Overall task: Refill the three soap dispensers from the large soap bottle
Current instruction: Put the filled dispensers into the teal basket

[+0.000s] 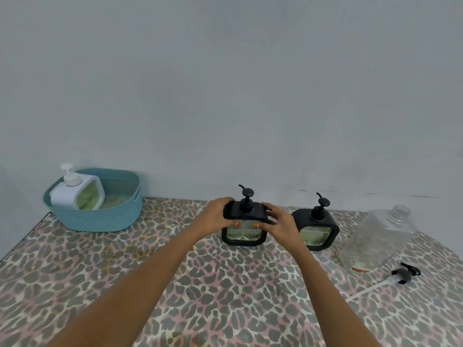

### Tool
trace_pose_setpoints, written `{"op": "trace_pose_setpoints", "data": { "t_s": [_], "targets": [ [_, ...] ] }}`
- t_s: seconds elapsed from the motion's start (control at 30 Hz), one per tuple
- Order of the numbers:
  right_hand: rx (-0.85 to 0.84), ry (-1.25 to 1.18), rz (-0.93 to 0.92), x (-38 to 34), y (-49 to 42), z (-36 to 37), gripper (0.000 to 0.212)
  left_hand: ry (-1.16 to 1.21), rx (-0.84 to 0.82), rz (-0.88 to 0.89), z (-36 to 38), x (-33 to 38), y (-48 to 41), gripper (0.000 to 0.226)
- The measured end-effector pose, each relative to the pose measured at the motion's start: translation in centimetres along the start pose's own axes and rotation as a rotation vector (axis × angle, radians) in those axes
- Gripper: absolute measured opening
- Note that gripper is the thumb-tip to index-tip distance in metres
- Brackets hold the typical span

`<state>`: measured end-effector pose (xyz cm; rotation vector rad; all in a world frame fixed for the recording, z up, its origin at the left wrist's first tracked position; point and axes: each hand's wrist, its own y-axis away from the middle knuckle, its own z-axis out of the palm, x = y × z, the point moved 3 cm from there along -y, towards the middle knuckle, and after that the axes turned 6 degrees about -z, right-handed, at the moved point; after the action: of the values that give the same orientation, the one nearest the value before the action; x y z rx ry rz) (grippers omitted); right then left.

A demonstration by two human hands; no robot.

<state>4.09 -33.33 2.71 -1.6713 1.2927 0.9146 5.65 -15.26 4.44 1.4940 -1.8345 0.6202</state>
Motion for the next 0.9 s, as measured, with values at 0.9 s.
{"op": "trace_pose_setpoints", "data": {
  "t_s": [0.9],
  "targets": [
    [-0.411, 0.085, -0.354, -19.4, -10.9, 17.6, 0.050, -0.019, 0.527, -0.129, -24.0, -6.5, 10.1, 0.040]
  ]
}}
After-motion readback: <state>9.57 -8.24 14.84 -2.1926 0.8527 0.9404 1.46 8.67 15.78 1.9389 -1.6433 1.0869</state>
